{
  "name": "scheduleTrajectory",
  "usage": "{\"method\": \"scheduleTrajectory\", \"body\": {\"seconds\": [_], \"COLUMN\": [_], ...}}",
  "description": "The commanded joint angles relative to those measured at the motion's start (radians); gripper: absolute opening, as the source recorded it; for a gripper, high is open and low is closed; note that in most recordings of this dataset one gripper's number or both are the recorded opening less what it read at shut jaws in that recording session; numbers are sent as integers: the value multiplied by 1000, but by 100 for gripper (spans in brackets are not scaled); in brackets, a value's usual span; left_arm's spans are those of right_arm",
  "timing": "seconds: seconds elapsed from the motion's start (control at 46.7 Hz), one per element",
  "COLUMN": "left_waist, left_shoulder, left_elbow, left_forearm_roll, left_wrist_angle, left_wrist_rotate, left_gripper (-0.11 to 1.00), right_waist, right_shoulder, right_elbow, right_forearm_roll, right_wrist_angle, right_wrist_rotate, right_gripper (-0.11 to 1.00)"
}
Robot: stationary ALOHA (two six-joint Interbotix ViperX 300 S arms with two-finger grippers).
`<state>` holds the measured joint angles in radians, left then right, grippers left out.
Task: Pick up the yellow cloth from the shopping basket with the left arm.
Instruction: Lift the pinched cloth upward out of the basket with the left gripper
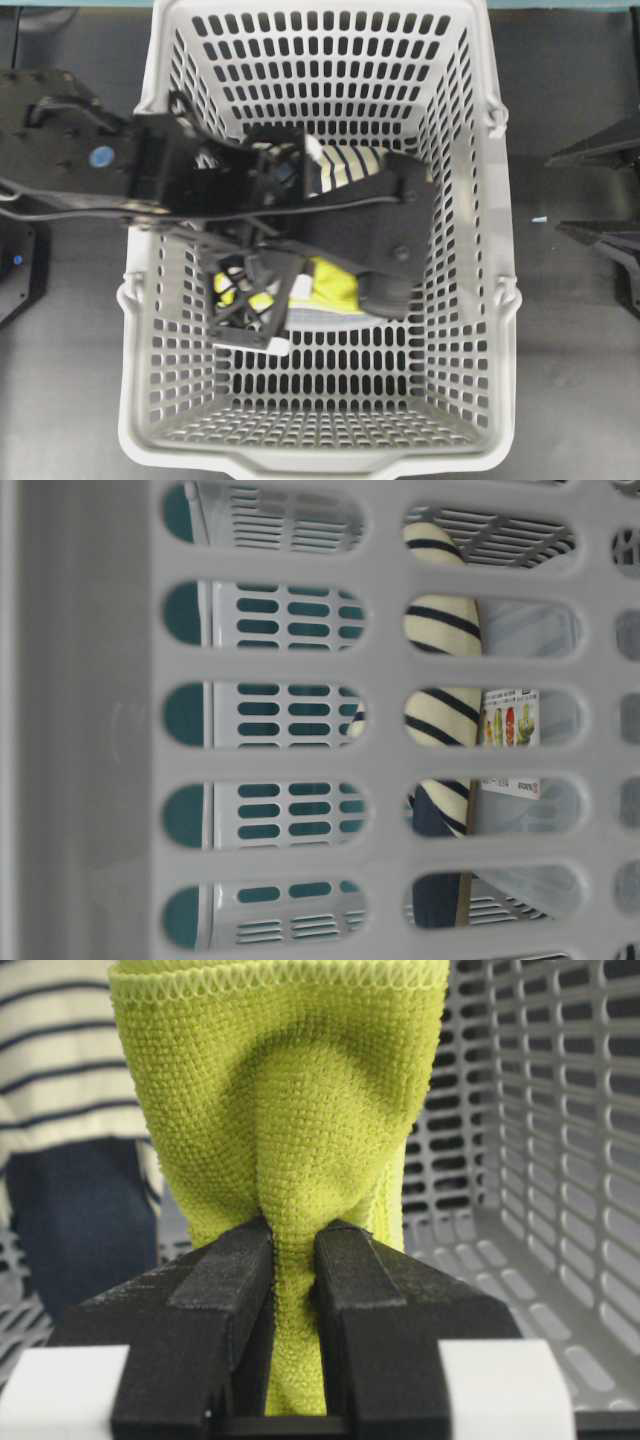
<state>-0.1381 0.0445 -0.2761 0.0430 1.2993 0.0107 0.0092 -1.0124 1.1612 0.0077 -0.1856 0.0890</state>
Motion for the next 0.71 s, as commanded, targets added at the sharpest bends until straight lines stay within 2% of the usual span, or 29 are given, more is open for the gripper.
{"method": "scheduleTrajectory", "body": {"seconds": [0.0, 0.235, 0.685], "left_waist": [-5, -3, -3], "left_shoulder": [-71, -72, -69], "left_elbow": [43, 46, 55], "left_forearm_roll": [3, 3, 3], "left_wrist_angle": [-41, -83, -115], "left_wrist_rotate": [0, 29, 32], "left_gripper": [9, 9, 9], "right_waist": [0, 2, 0], "right_shoulder": [5, 3, 3], "right_elbow": [-9, -6, 9], "right_forearm_roll": [3, 3, 2], "right_wrist_angle": [-9, -9, -9], "right_wrist_rotate": [2, 0, 0], "right_gripper": [74, 74, 74]}}
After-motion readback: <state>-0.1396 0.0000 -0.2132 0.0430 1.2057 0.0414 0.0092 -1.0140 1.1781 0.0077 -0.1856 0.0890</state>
